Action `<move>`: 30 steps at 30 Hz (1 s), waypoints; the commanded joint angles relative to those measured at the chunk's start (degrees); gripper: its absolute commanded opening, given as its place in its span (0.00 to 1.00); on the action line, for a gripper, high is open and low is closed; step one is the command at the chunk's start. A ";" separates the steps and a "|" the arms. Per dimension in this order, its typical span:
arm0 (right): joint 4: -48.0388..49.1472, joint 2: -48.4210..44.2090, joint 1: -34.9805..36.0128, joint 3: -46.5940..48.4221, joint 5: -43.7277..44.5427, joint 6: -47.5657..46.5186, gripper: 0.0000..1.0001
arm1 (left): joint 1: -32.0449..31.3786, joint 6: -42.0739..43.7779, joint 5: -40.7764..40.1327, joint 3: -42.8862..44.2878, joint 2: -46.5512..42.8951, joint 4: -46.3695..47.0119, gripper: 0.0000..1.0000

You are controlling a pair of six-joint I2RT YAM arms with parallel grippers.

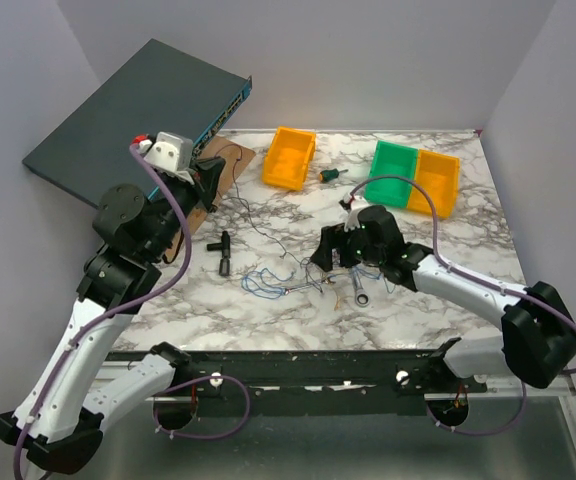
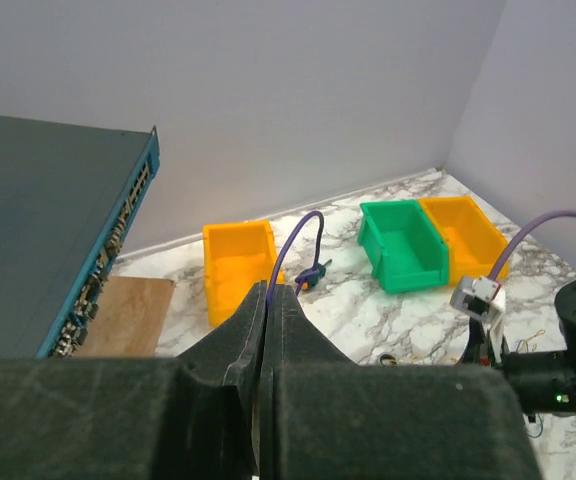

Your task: Untangle the cables

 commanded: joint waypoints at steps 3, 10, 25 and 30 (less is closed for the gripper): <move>10.09 1.76 5.28 -1.14 -4.36 -4.29 0.90 | 0.67 2.48 -2.34 6.03 -1.22 -3.47 0.00; 23.78 1.11 7.88 -2.48 -14.83 -8.65 0.90 | 0.79 2.61 -1.19 7.60 -0.63 -4.96 0.00; 27.94 13.35 12.96 12.80 -16.62 -3.82 0.01 | 1.45 -0.03 -0.16 3.56 -1.29 -3.99 0.00; 21.57 7.80 13.02 21.39 -20.37 3.34 0.01 | 1.79 -3.16 -0.09 -4.79 -1.03 -0.18 0.00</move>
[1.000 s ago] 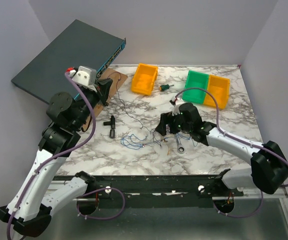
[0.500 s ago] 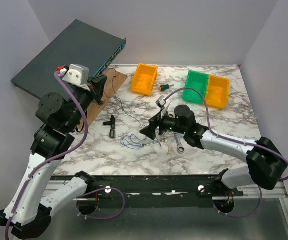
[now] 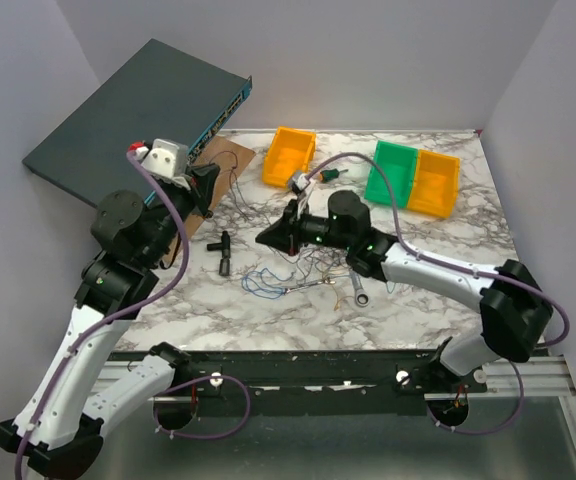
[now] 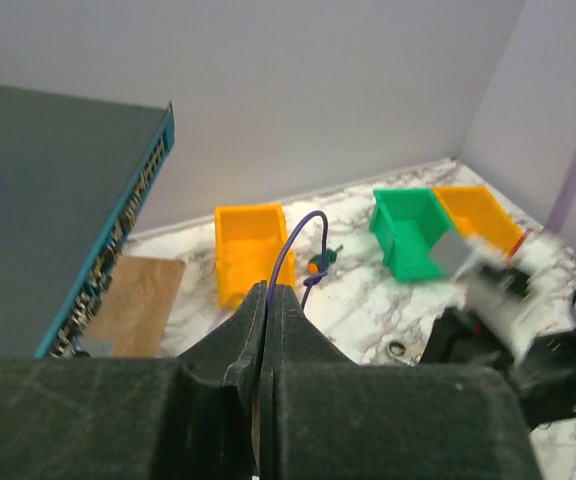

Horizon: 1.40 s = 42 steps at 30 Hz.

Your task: Untangle the cables

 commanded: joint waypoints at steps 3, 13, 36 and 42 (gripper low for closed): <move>-7.45 -5.55 0.36 15.29 -8.04 9.13 0.01 | 0.83 -5.07 1.43 -10.58 0.96 6.75 0.00; -15.68 -7.73 -4.39 19.52 6.49 11.31 0.01 | 1.18 -8.44 6.09 -15.43 6.24 13.20 0.00; -18.61 -2.43 -11.36 16.92 2.30 16.76 0.01 | 1.45 -14.98 33.84 -29.21 17.37 46.58 0.04; -18.17 -2.64 -11.37 16.40 1.40 17.53 0.01 | 1.45 -17.97 37.42 -29.50 21.74 54.42 0.17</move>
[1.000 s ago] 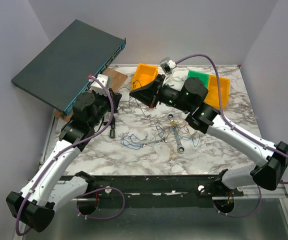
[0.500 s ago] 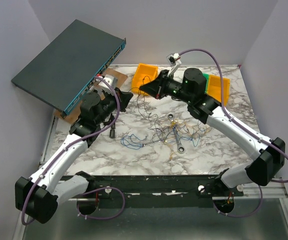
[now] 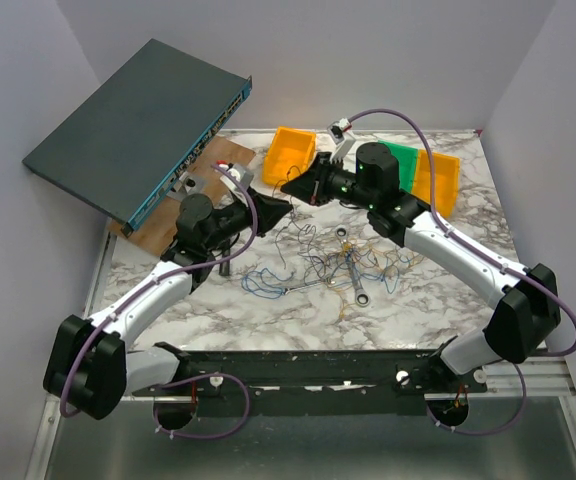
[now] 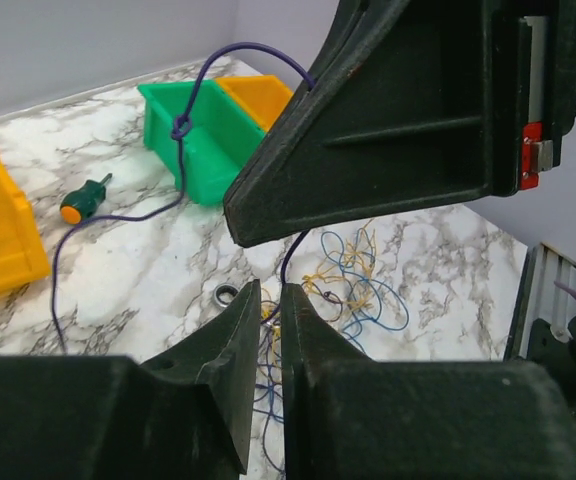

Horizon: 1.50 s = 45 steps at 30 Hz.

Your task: Untangle the cables

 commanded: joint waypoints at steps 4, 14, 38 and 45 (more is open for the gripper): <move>1.01 -0.74 0.25 -0.51 -1.41 0.85 0.01 | 0.14 -3.67 7.18 0.15 3.80 10.15 0.20; 1.04 -1.56 0.22 -0.32 -3.40 1.73 0.01 | 0.14 -1.56 4.49 2.09 5.06 4.82 0.00; 1.99 -14.63 -0.30 -27.12 9.58 -15.86 1.00 | 1.37 4.68 -6.30 4.80 -6.23 -11.48 0.00; -0.69 -0.43 4.14 -21.42 15.14 -19.84 0.99 | 1.46 4.90 -6.73 6.59 -7.89 -13.36 0.00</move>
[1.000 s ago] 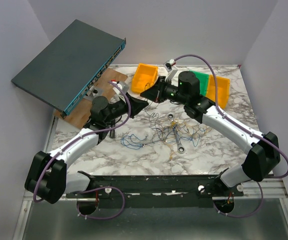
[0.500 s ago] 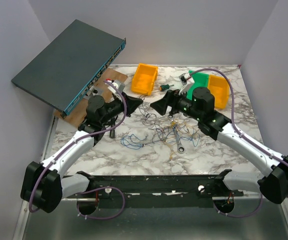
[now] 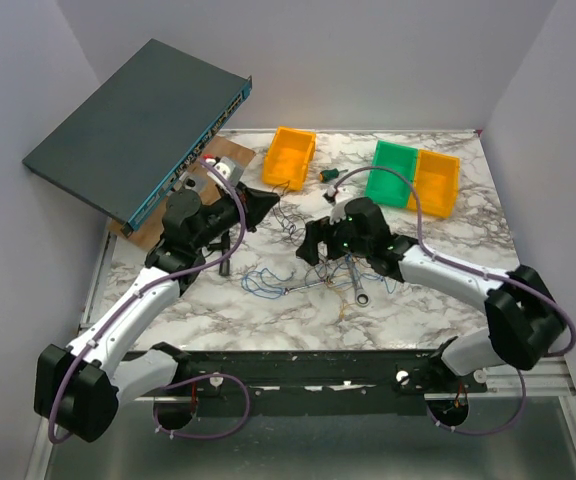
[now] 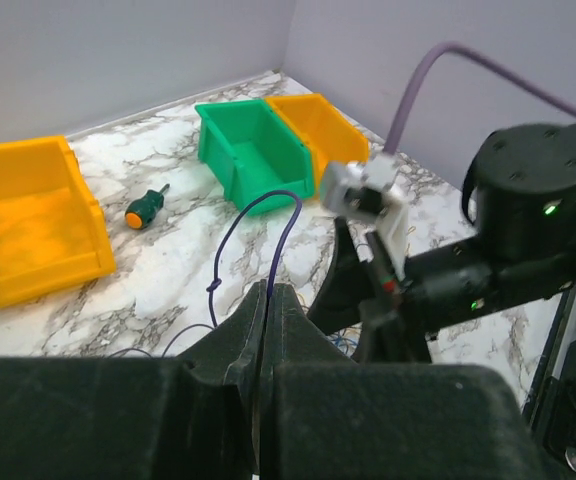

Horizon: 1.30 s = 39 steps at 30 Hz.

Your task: Untangle the cables

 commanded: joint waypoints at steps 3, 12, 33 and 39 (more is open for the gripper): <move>1.65 9.57 3.38 3.91 6.90 -3.96 0.93 | 0.45 1.19 -2.13 2.76 -2.43 -2.19 0.00; 2.14 14.26 3.53 3.43 24.43 3.80 0.01 | 1.88 0.63 -11.09 4.47 -4.54 -6.02 0.00; -3.24 -6.34 -9.56 -0.99 12.94 5.08 0.86 | 4.49 0.77 -9.30 8.83 -4.15 -10.57 0.00; -2.13 2.89 -9.47 9.23 -5.08 4.98 0.81 | 4.49 0.86 -8.68 8.31 -3.64 -8.75 0.00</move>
